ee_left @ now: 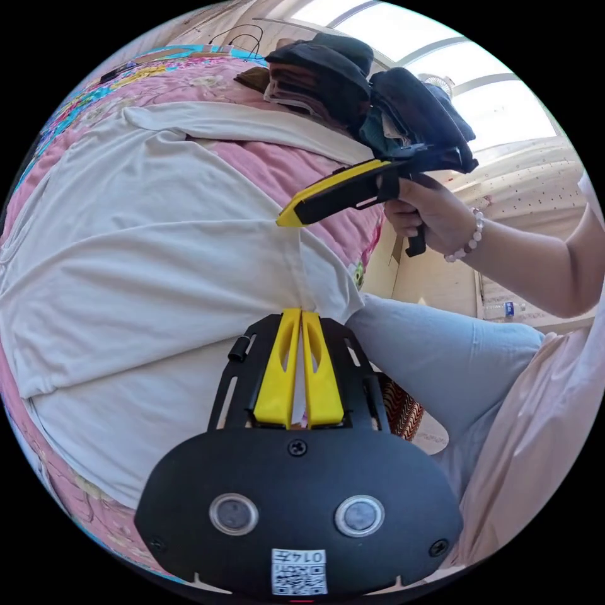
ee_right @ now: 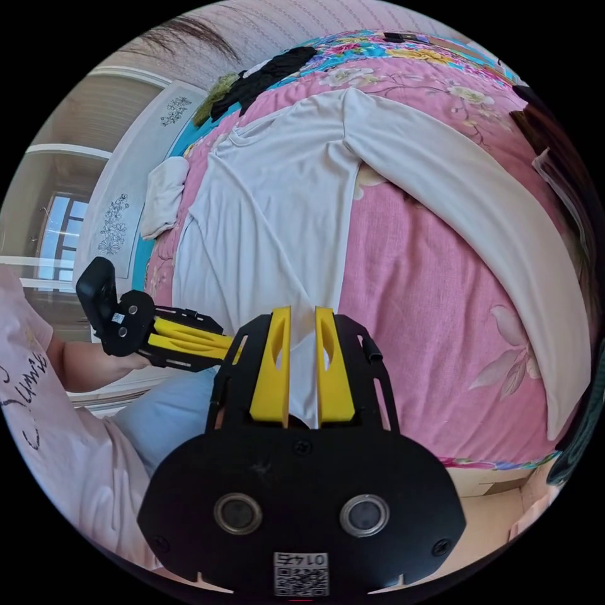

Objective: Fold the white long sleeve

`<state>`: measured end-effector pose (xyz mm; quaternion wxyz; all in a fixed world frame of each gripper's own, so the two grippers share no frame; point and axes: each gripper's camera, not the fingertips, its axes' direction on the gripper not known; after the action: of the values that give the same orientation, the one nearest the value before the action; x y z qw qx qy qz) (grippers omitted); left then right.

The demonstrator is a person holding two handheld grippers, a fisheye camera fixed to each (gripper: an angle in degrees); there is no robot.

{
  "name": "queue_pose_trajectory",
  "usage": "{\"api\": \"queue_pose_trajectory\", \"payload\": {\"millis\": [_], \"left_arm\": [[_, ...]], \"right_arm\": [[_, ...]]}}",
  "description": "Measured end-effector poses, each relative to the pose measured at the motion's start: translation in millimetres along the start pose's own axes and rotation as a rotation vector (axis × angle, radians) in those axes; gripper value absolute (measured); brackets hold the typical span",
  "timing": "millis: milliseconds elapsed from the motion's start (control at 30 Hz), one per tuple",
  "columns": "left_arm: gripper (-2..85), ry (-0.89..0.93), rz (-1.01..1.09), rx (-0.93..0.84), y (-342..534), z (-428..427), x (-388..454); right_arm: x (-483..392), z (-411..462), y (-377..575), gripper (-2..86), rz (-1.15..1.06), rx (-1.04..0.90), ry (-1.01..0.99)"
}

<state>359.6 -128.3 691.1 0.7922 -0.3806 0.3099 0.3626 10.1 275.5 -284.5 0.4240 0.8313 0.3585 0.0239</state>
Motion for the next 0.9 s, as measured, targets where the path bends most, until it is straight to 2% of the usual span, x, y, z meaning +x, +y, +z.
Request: {"api": "queue_pose_trajectory", "payload": {"millis": [133, 233, 400, 667, 900], "left_arm": [[-1.0, -0.019, -0.005, -0.064, -8.6, 30.5, -3.3], [-0.9, -0.028, -0.006, -0.065, -17.2, 44.1, -4.1], [0.5, -0.021, 0.01, -0.072, -28.8, 53.8, -1.9], [2.1, -0.039, -0.024, -0.079, -25.2, 20.7, -11.4], [-0.1, -0.171, -0.019, -0.032, -55.7, -6.3, -23.4]], "right_arm": [[10.6, 6.0, 11.6, 6.1, 0.033, 0.026, 0.006], [16.4, 26.6, 17.3, 3.7, 0.029, -0.073, 0.054], [20.2, 37.8, 24.3, 1.5, 0.003, -0.093, 0.123], [26.4, 46.8, 41.7, 1.5, -0.001, -0.111, 0.167], [38.7, 52.1, 63.0, 5.3, 0.008, -0.089, 0.116]]}}
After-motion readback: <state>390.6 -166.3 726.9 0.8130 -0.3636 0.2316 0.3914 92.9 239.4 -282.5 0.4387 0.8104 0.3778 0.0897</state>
